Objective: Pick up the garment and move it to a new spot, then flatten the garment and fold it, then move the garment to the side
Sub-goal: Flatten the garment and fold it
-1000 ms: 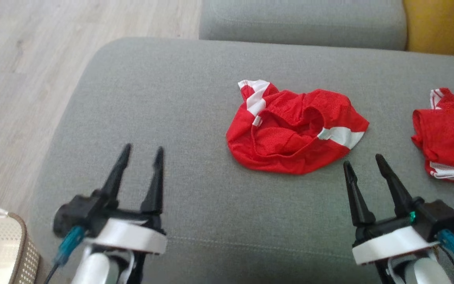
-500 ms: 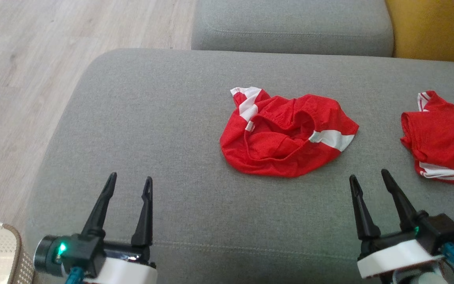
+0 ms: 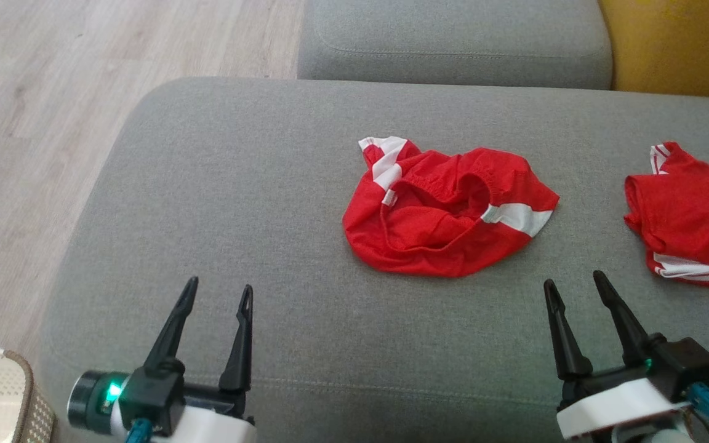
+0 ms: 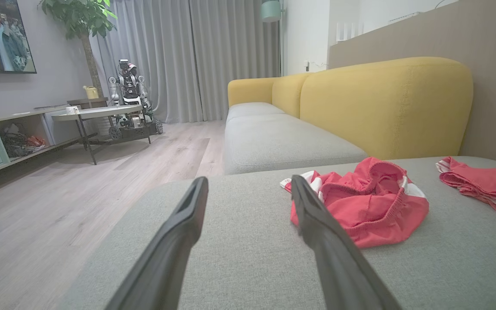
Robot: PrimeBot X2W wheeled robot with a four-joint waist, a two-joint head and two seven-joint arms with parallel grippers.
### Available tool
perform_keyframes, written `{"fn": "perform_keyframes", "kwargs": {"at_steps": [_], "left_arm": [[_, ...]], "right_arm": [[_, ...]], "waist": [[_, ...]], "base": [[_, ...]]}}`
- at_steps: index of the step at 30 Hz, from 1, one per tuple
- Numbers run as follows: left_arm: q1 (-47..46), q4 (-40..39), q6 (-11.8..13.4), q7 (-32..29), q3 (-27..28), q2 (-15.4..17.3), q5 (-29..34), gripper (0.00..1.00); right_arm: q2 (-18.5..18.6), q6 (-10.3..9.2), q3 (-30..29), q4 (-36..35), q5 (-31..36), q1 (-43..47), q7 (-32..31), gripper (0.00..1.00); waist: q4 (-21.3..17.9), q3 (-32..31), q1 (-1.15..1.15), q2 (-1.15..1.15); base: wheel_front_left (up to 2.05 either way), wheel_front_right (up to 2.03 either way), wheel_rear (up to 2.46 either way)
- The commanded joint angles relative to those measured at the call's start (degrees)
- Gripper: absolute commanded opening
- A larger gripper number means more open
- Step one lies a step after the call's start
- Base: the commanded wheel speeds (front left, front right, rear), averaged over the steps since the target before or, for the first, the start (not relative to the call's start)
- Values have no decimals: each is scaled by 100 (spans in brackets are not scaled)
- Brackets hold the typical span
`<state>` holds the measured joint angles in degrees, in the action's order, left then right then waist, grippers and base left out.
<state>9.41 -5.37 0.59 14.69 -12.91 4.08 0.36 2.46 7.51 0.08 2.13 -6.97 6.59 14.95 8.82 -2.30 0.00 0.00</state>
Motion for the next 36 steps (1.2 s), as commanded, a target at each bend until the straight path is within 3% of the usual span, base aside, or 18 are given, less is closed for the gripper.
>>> {"fn": "perform_keyframes", "kwargs": {"at_steps": [1, 36], "left_arm": [[-211, -158, 51, 30, 111, 29, 43, 100], [-277, -97, 339, 30, -269, 274, -37, 100]], "right_arm": [[42, -2, 133, -160, 9, -159, 5, 100], [42, -2, 139, -128, -40, -156, 5, 100]], "waist": [[7, -2, 0, 0], [15, 12, 0, 0]], "base": [[0, 0, 0], [0, 0, 0]]}}
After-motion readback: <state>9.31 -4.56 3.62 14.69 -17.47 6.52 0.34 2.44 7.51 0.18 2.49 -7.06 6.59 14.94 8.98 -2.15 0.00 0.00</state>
